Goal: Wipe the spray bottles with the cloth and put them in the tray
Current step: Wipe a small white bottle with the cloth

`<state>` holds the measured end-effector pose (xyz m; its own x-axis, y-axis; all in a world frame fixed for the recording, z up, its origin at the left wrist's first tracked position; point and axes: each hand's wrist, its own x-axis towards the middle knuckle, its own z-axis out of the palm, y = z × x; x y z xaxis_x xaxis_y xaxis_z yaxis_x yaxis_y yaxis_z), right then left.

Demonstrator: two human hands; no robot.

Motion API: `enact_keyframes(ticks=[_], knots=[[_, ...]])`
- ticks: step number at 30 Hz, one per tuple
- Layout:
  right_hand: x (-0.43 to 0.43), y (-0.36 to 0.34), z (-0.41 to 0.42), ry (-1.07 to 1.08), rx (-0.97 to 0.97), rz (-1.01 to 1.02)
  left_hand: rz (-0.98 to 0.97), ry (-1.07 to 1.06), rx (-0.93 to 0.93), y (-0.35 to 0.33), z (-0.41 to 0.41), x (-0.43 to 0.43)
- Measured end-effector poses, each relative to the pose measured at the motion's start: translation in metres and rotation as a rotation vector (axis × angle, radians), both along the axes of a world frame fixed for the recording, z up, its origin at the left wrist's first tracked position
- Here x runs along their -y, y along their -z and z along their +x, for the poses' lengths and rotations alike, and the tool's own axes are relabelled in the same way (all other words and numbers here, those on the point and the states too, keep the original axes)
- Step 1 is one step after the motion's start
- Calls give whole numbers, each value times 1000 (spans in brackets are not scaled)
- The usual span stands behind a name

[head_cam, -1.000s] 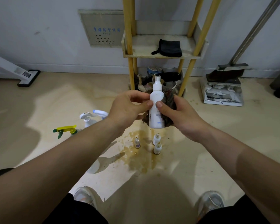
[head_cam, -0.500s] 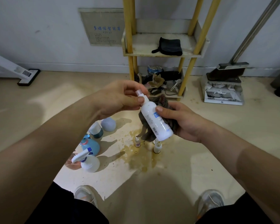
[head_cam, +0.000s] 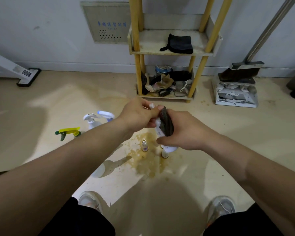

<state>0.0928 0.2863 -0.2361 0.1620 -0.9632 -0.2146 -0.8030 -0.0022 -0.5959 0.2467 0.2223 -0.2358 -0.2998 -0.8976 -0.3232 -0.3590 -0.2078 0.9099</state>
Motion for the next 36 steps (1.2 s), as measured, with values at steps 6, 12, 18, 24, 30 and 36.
enact_keyframes(ticks=[6, 12, 18, 24, 30, 36], knots=[[5, -2, -19, 38, 333, 205, 149, 295, -54, -17, 17, 14], [6, -2, -21, 125, 621, 293, 52, 248, -56, -18, 10, 9], [1, 3, -2, 151, 200, 39, 32, -58, 48, -5, 0, 6], [7, 1, -12, 190, 288, 134, 99, 101, -43, -12, 7, 10], [3, -2, -19, 153, 545, 317, -29, 227, -66, -18, 12, 14], [3, 0, -1, 178, 142, 18, -105, -19, -25, 3, -5, -1]])
